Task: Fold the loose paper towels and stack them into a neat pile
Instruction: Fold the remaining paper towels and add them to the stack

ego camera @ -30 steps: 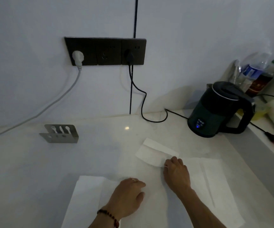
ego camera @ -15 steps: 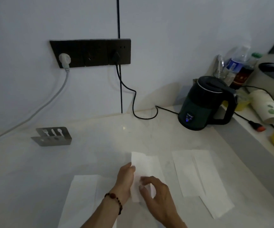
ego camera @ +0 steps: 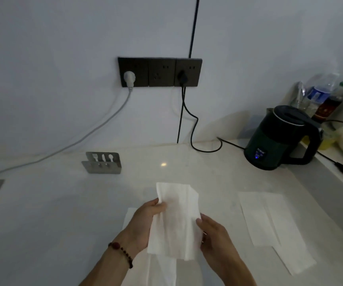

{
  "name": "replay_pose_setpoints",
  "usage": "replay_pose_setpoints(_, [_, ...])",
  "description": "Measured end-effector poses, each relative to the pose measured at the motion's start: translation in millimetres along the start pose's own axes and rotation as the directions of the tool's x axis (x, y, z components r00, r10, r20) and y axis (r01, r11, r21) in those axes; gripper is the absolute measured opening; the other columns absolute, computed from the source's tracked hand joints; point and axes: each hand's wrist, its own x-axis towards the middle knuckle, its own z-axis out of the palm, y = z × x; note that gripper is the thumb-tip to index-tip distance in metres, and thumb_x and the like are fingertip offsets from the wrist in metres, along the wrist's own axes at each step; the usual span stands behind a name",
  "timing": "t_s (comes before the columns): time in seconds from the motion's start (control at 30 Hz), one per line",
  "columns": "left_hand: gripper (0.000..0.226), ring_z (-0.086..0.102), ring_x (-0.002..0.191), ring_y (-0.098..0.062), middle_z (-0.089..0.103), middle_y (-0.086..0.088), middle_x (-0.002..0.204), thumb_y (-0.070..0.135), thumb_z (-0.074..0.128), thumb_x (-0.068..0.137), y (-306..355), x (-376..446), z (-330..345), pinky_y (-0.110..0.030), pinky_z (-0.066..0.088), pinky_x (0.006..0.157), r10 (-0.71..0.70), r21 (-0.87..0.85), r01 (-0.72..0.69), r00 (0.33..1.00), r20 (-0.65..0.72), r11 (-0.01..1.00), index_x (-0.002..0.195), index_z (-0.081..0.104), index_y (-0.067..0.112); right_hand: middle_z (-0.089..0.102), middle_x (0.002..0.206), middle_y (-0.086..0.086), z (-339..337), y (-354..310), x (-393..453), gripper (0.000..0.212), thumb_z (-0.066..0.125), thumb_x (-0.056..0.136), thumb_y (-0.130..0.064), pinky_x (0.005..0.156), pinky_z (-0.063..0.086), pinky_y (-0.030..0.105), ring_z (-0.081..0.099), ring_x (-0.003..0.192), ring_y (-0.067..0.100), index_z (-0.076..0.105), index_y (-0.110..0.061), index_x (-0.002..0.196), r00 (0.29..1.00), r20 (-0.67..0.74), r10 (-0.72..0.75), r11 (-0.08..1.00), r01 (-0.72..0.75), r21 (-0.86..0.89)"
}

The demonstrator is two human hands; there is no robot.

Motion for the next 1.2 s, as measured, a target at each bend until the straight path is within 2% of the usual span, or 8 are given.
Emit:
replay_pose_setpoints(0.1, [0.022,0.069,0.082,-0.026,0.074,-0.011,0.087,0.015,0.052,0.097,5.0,-3.2,-28.5,-0.035,0.053,0.075,0.214,0.335,-0.159,0.967,-0.135,0.929,0.092,0.071,0.004,0.072,0.094,0.021,15.8,6.5,-4.8,0.011,0.066,0.086,-0.004,0.075,0.054,0.043,0.068,0.082,0.034,0.069,0.004,0.092,0.986,-0.133,-0.099,0.987,0.08,-0.141])
replay_pose_setpoints(0.2, [0.036,0.047,0.058,-0.017,0.051,-0.008,0.064,0.027,0.049,0.096,3.8,-3.0,-56.5,-0.029,0.037,0.057,0.4,0.693,-0.213,0.909,-0.118,0.688,0.082,0.054,-0.006,0.069,0.078,0.017,33.0,13.5,-12.6,0.012,0.069,0.086,-0.008,0.069,0.051,0.042,0.063,0.069,0.025,0.068,-0.001,0.076,0.973,-0.155,-0.169,0.941,0.113,-0.318])
replay_pose_setpoints(0.3, [0.035,0.05,0.056,-0.021,0.057,-0.015,0.066,0.028,0.045,0.099,0.5,-8.4,-80.2,-0.03,0.037,0.054,0.518,0.845,-0.209,0.85,-0.092,0.493,0.083,0.055,-0.002,0.064,0.063,0.004,55.9,22.6,-20.9,0.02,0.064,0.089,-0.01,0.058,0.048,0.032,0.058,0.06,0.017,0.066,-0.003,0.071,0.966,-0.13,-0.222,0.887,0.145,-0.439])
replay_pose_setpoints(0.4, [0.034,0.061,0.066,-0.024,0.064,-0.012,0.072,0.03,0.044,0.1,-1.2,-16.1,-99.1,-0.038,0.047,0.06,0.576,0.894,-0.21,0.815,-0.064,0.395,0.083,0.057,0.004,0.058,0.061,0.004,73.9,34.7,-21.9,0.027,0.059,0.092,-0.013,0.053,0.044,0.029,0.052,0.058,0.017,0.06,0.001,0.069,0.964,-0.118,-0.237,0.83,0.138,-0.54])
replay_pose_setpoints(0.57, [0.032,0.052,0.055,-0.017,0.054,0.0,0.06,0.03,0.044,0.1,-5.6,-23.7,-134.4,-0.03,0.038,0.052,0.573,0.921,-0.17,0.817,-0.067,0.351,0.073,0.05,0.014,0.053,0.053,-0.004,96.4,54.6,-21.4,0.03,0.063,0.089,-0.019,0.049,0.041,0.021,0.047,0.048,0.011,0.059,-0.006,0.063,0.954,-0.11,-0.279,0.696,0.122,-0.707])
replay_pose_setpoints(0.73, [0.03,0.057,0.06,-0.015,0.058,0.001,0.064,0.029,0.044,0.1,-15.7,-25.3,-156.3,-0.03,0.042,0.055,0.542,0.935,-0.109,0.835,-0.099,0.338,0.076,0.052,0.013,0.053,0.056,-0.01,106.0,69.7,-20.9,0.025,0.069,0.085,-0.028,0.047,0.036,0.01,0.046,0.05,0.004,0.062,-0.017,0.064,0.935,-0.143,-0.323,0.574,0.073,-0.816])
replay_pose_setpoints(1.0, [0.028,0.055,0.062,-0.012,0.055,0.007,0.066,0.03,0.042,0.101,-26.3,-22.6,-162.3,-0.025,0.037,0.05,0.509,0.953,-0.037,0.852,-0.126,0.299,0.076,0.047,0.02,0.063,0.066,-0.01,111.3,79.4,-14.8,0.02,0.061,0.088,-0.028,0.055,0.04,0.013,0.059,0.065,0.006,0.064,-0.02,0.069,0.936,-0.161,-0.312,0.44,-0.008,-0.898])
replay_pose_setpoints(1.2, [0.027,0.056,0.065,-0.014,0.057,0.005,0.07,0.03,0.042,0.101,-27.1,-19.2,-164.7,-0.026,0.039,0.052,0.509,0.959,-0.01,0.849,-0.141,0.283,0.079,0.05,0.016,0.066,0.068,-0.007,109.6,84.5,-11.1,0.023,0.063,0.086,-0.033,0.055,0.044,0.017,0.061,0.066,0.009,0.064,-0.016,0.07,0.931,-0.198,-0.306,0.421,-0.054,-0.905])
